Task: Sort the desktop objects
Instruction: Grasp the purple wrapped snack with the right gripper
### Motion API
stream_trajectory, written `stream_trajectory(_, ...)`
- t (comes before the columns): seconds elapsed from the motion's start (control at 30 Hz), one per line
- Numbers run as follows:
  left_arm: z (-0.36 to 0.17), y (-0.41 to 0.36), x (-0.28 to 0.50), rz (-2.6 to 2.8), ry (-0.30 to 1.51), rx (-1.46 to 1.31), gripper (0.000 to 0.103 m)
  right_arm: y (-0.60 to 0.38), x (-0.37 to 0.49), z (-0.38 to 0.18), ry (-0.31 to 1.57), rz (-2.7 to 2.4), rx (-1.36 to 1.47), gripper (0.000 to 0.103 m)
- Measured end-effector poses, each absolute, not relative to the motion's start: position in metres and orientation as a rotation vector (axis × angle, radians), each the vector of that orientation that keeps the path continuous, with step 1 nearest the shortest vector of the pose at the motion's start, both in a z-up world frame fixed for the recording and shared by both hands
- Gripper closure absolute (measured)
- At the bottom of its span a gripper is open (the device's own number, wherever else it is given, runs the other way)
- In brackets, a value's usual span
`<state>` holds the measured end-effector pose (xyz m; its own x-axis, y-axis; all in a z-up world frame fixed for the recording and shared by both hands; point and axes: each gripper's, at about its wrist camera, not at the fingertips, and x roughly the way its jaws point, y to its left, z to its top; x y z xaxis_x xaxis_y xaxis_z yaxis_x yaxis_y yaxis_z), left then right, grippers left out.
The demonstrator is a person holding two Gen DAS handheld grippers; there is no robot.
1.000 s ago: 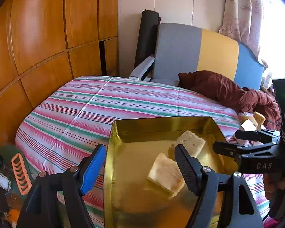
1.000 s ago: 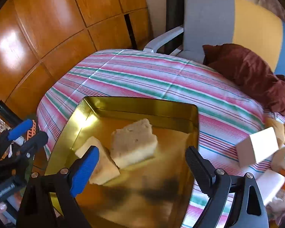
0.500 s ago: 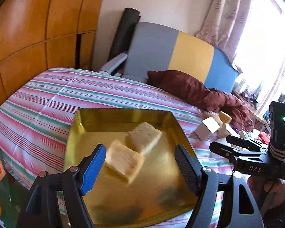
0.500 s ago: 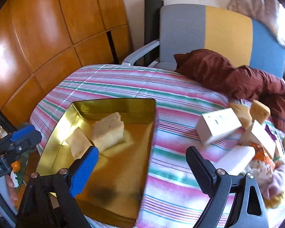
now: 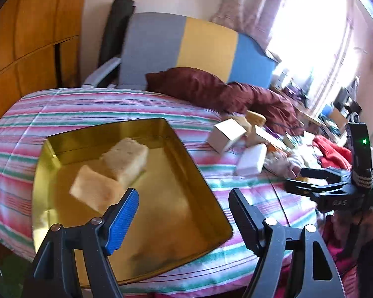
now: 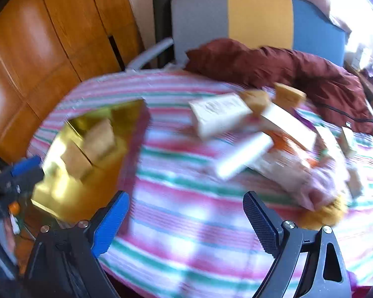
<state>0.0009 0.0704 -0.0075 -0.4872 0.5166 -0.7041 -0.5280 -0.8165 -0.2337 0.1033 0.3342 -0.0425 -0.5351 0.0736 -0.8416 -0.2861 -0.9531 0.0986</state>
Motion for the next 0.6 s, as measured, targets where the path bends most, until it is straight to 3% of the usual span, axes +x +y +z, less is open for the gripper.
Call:
stream_trajectory(0.33, -0.015, 0.106, 0.007, 2.192, 0.075, -1.081, 0.027, 0.435, 0.198, -0.064, -0.011, 2.041, -1.901, 0.014)
stream_trajectory(0.47, -0.016, 0.118, 0.01, 2.167, 0.105, -1.079, 0.027, 0.45, 0.207, -0.081, -0.062, 1.936, -2.014, 0.015)
stream_trajectory(0.6, -0.015, 0.128, 0.01, 2.152, 0.136, -1.075, 0.027, 0.456, 0.204, -0.105, -0.116, 1.836, -2.115, 0.034)
